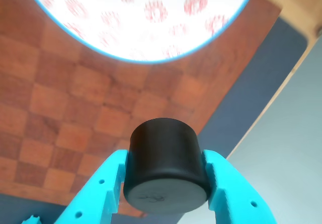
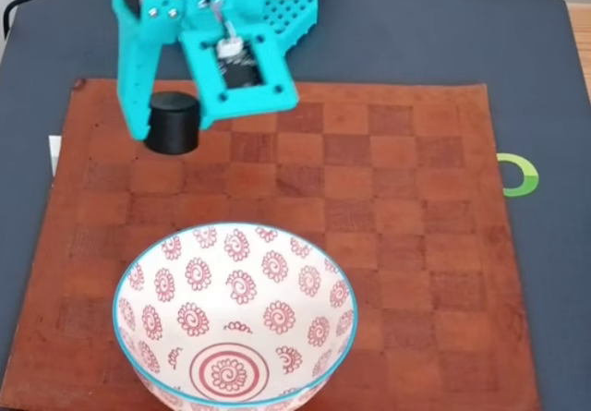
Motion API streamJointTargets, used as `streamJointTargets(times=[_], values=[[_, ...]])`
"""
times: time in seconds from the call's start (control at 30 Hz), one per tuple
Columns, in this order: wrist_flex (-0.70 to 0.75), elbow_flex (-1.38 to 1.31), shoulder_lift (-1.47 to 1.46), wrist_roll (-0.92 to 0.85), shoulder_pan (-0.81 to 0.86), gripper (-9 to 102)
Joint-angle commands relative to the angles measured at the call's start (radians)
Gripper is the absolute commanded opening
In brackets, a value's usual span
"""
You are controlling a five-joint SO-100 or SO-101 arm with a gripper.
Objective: Grasp a black cylinder and put it in a bowl.
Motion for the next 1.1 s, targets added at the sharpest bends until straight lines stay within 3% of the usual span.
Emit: streamJointTargets(times=[0.0,0.5,1.07], values=[[-0.011,-0.101,0.008,0.008,-0.034,14],[-0.132,-0.132,-0.087,0.087,-0.114,14],[-0.118,-0.491,-0.436,0.106,-0.110,14]])
